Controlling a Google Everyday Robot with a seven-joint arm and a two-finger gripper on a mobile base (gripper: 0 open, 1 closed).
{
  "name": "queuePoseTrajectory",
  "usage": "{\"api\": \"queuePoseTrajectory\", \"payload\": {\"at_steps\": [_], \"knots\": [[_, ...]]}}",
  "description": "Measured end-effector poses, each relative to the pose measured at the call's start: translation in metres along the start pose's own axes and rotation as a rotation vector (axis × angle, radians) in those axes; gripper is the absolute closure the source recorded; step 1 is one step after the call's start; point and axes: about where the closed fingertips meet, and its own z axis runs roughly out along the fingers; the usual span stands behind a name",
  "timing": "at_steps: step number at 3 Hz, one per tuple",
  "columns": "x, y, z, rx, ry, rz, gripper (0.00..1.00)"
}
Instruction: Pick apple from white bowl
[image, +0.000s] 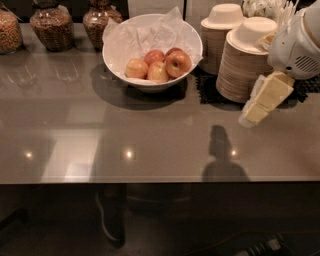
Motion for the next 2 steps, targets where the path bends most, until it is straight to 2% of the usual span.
{"api": "queuePoseTrajectory", "payload": {"at_steps": [1, 2], "knots": [[-0.023, -0.034, 0.02, 0.058, -0.088, 0.017, 0.0], [-0.048, -0.064, 0.037, 0.099, -0.132, 0.021, 0.0]]}}
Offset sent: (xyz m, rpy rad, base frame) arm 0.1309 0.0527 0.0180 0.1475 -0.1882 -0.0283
